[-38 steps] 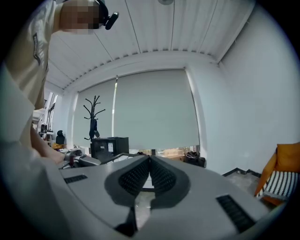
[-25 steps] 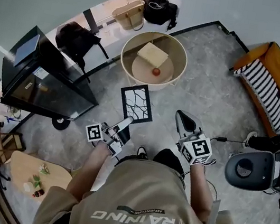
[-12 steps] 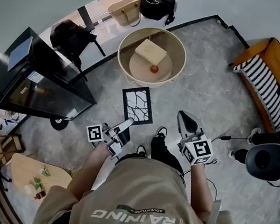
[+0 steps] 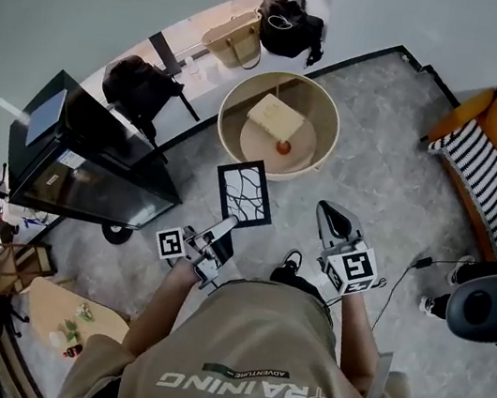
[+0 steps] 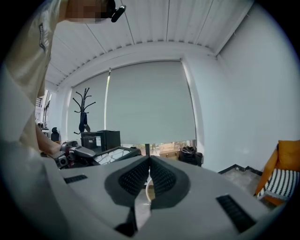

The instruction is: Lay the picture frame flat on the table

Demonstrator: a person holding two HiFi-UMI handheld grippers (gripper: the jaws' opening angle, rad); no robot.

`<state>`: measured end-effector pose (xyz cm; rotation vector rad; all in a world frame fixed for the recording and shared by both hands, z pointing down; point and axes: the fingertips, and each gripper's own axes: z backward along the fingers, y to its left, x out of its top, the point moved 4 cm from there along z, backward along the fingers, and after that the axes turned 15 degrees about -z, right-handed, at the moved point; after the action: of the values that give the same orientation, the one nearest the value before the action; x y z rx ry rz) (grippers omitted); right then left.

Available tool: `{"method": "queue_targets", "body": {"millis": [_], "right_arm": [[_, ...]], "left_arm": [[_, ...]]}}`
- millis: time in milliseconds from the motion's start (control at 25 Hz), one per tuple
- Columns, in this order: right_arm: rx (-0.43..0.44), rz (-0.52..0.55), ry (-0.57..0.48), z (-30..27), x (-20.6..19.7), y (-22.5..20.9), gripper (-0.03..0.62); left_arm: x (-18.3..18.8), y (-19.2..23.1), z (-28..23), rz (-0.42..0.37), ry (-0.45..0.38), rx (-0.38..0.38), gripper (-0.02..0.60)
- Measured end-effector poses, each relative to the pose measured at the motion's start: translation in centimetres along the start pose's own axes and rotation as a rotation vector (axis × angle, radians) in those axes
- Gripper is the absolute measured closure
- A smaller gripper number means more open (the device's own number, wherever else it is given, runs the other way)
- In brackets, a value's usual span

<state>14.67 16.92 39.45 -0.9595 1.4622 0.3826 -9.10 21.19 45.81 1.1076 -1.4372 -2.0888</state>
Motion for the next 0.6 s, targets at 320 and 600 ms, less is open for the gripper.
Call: {"method": "queue_targets", "body": {"millis": [320, 600], "right_arm": [[0.06, -0.019, 0.019, -1.8, 0.6, -4.2, 0.586], [0.102, -0.031, 0.038, -3.7, 1.2, -9.1, 0.586]], "left_arm": [[1.5, 0.3, -4.0, -0.061, -0.028, 0.009, 0.509], [1.4, 2.0, -7.8, -0.029, -0.061, 0.048, 0.509]]}}
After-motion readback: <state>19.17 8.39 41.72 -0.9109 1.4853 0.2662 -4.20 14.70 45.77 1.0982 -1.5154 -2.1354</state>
